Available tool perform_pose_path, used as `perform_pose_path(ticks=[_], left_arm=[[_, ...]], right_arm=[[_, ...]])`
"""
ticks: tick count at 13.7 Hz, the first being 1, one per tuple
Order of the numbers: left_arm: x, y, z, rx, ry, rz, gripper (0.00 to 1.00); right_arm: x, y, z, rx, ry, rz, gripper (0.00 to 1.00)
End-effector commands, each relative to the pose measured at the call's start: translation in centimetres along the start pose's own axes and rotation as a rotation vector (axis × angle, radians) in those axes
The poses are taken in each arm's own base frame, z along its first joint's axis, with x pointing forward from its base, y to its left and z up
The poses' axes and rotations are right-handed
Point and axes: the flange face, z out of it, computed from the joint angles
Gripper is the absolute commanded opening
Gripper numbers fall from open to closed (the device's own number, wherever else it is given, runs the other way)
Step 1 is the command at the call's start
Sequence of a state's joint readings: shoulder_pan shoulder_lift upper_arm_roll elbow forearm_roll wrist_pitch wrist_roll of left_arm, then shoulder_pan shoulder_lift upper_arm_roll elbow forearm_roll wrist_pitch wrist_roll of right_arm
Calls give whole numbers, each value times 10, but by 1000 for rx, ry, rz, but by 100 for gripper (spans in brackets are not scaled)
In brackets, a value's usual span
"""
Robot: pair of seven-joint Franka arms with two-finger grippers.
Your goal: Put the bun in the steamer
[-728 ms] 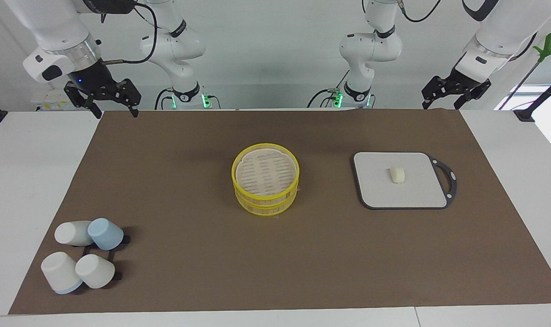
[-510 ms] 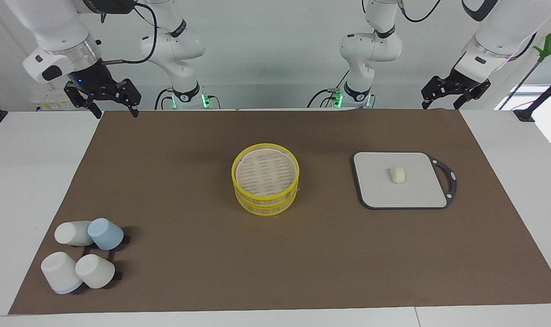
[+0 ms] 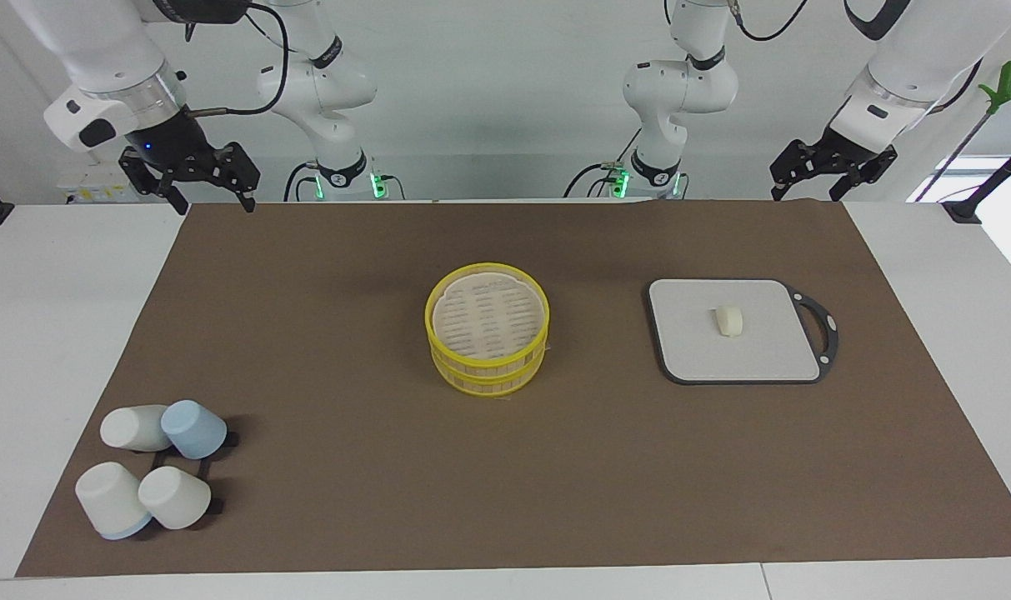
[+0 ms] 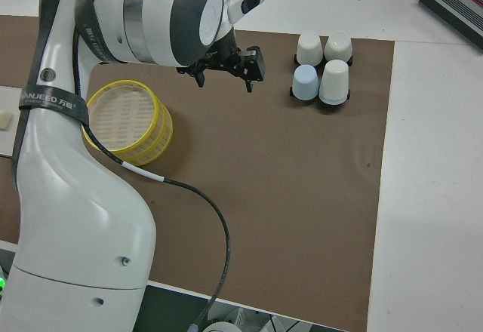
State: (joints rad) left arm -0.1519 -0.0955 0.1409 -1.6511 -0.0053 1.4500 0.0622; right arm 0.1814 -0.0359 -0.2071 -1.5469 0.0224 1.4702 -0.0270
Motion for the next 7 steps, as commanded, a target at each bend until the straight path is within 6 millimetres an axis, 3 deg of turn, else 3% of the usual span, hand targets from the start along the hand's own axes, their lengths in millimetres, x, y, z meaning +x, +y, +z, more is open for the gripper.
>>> perform_pose_path(ticks=[1, 3, 7], left_arm=[[-19, -3, 35, -11, 54, -3, 100], [-24, -5, 85, -16, 76, 5, 100], [-15, -7, 149, -11, 111, 28, 100]], right_arm=[[-3, -37, 6, 19, 35, -82, 100], [5, -85, 15, 30, 105, -62, 100], [28, -220, 67, 56, 162, 71, 100]])
